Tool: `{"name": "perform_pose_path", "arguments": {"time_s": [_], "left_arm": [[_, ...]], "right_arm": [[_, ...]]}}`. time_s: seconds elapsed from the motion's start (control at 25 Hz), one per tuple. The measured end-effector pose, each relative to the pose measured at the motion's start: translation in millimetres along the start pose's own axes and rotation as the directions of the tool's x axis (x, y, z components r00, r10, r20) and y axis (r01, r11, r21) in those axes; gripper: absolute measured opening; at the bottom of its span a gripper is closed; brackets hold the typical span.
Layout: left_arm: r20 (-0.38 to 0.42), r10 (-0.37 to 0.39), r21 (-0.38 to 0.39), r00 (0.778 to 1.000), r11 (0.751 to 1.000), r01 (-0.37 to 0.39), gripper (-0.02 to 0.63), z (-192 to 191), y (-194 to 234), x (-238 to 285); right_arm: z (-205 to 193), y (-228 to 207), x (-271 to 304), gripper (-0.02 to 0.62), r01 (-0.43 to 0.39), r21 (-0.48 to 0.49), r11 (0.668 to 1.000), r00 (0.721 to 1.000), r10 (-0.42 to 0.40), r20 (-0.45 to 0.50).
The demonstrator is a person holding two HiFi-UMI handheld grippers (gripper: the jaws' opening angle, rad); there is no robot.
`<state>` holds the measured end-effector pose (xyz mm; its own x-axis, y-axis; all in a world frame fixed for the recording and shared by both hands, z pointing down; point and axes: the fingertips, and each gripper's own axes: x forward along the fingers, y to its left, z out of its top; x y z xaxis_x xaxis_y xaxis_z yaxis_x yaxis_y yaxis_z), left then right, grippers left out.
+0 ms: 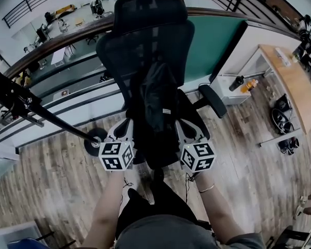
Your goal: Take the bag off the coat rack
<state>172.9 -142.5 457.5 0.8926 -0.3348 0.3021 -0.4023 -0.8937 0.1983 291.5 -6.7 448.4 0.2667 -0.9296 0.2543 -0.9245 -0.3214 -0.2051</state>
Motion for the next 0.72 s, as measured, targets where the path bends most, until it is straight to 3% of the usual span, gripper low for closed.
{"name": "perform_pose_path", "arguments": {"time_s": [0.2,0.72], "left_arm": [[0.005,0.009,0.028,1.0,1.0,-0.009,0.034,-2,-2,-19],[0.044,0.053,0.005,0.998,0.999,-0.053,0.034,0,3,-67]], "right_arm": [[3,10,-17,0.005,-0.001,-0.005,1.0,1.0,0.002,0.027],[8,25,-50,0.002,0.007,0.025,1.0,0.998,-0.008,0.061]]}}
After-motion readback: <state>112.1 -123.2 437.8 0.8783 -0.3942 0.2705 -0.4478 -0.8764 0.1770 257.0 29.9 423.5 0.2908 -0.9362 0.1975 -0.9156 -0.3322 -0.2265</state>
